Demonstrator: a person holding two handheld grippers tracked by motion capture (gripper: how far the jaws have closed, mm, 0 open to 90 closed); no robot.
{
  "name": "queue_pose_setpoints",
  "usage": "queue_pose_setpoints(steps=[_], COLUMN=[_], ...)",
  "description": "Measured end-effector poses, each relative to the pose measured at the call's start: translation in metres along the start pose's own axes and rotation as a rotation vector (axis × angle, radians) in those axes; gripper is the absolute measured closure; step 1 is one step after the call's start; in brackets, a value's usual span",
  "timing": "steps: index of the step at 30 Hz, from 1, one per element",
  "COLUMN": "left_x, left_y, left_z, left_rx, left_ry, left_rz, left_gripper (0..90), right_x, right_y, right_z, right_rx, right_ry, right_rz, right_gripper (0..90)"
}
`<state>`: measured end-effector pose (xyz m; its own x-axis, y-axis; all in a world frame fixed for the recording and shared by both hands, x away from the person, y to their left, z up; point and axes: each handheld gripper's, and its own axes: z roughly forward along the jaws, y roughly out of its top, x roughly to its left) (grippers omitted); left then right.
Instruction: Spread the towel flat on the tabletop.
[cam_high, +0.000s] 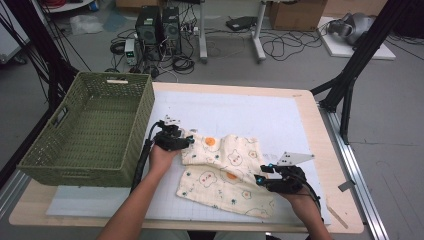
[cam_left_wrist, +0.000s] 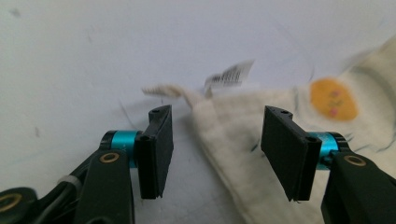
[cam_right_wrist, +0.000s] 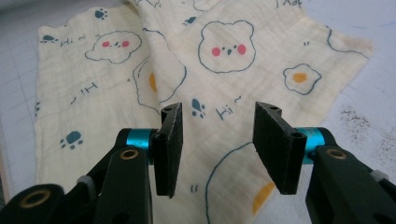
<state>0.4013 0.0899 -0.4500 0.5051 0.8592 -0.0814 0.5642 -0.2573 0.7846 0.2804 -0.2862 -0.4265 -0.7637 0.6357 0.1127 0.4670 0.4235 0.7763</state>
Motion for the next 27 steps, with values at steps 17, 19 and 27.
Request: queue_pose_setpoints(steps=[17, 19, 27], left_x=[0.033, 0.034, 0.030], left_y=[0.011, 0.010, 0.010], left_z=[0.005, 0.006, 0.008], left_rx=[-0.064, -0.065, -0.048], left_ry=[0.073, 0.069, 0.066], left_rz=[-0.046, -0.040, -0.011], left_gripper=[85.8, 85.7, 85.6], right_x=[-0.003, -0.006, -0.048], right_y=[0.001, 0.004, 0.035], right_z=[0.006, 0.007, 0.040], right_rx=[0.001, 0.006, 0.050], right_ry=[-0.043, -0.087, -0.243], right_rz=[-0.002, 0.019, 0.053], right_gripper=[50.4, 50.2, 49.6])
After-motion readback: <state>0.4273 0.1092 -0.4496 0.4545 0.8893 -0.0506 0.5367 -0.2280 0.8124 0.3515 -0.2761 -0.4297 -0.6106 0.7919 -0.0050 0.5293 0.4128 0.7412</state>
